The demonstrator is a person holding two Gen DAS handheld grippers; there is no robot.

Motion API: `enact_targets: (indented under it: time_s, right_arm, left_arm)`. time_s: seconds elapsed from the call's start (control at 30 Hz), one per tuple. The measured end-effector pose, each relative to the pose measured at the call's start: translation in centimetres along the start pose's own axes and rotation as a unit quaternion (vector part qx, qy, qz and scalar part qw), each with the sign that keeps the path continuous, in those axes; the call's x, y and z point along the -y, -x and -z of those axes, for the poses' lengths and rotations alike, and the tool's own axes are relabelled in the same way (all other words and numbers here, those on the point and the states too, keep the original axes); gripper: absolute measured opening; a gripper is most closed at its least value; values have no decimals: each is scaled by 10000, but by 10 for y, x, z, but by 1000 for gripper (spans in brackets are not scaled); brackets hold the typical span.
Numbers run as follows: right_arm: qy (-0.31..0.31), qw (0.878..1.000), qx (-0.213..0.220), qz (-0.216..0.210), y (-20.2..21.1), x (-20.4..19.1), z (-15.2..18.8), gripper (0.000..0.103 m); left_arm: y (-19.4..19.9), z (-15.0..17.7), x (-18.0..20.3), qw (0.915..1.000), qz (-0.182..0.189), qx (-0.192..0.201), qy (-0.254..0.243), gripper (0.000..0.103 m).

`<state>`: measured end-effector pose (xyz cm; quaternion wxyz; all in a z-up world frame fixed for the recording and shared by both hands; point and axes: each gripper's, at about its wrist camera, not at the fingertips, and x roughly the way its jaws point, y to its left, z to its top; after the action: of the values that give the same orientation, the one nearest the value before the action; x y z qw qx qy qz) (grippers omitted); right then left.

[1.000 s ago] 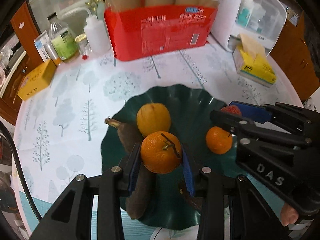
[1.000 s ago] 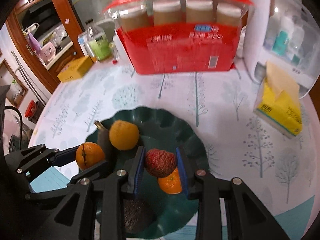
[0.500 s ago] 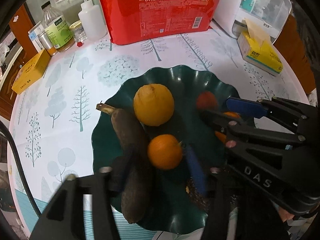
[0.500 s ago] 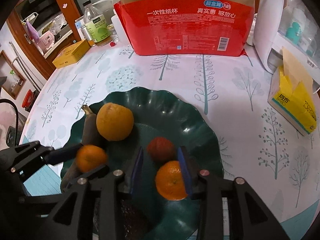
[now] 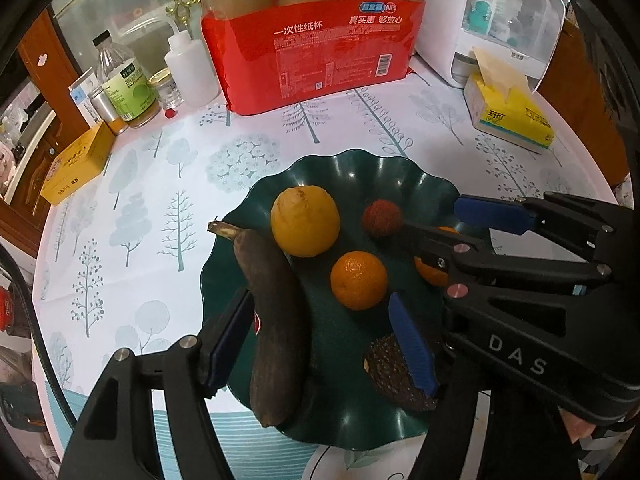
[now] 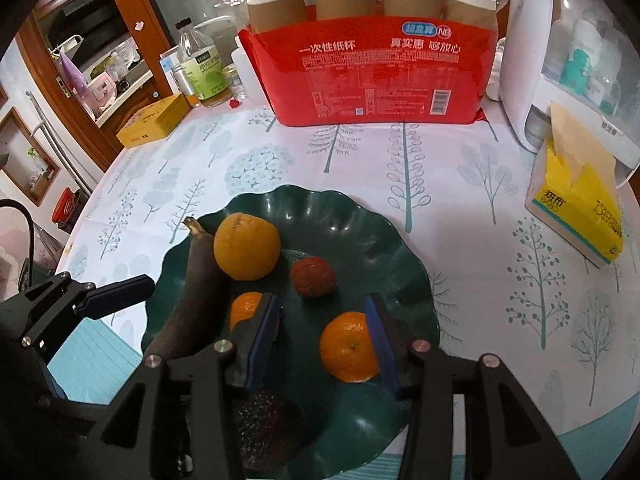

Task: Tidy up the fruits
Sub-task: 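Lower tangerine and lychee onto the green plate and open both tools, then move both tools back to the fruits on the round mat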

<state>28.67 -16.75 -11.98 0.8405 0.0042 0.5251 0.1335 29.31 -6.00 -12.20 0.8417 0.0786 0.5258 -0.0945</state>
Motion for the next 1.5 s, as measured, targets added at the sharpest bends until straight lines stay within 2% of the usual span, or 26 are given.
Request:
enact_targets:
  time_s: [0.5, 0.6, 1.03, 1.17, 1.27, 1.5]
  right_arm:
    - [-62, 9998, 172, -59, 37, -8, 5, 46]
    - [-56, 9996, 256, -63, 53, -12, 6, 46]
    - [-22, 9975, 702, 115, 131, -33, 18, 47]
    - [-31, 9962, 868, 107, 158, -45, 29, 53]
    - [-44, 9950, 991, 110, 174, -52, 38, 58]
    - [-100, 9925, 1217, 100, 207, -68, 66, 61]
  left_arm:
    - [45, 10, 0, 9996, -140, 228, 49, 75]
    - [59, 12, 0, 9995, -145, 277, 66, 79]
    - [138, 28, -4, 9979, -92, 635, 23, 83]
    - [162, 40, -6, 9971, -55, 757, -27, 83]
    - [177, 49, -9, 9963, -47, 860, -49, 88]
    - [196, 77, -20, 9954, 16, 956, -8, 92]
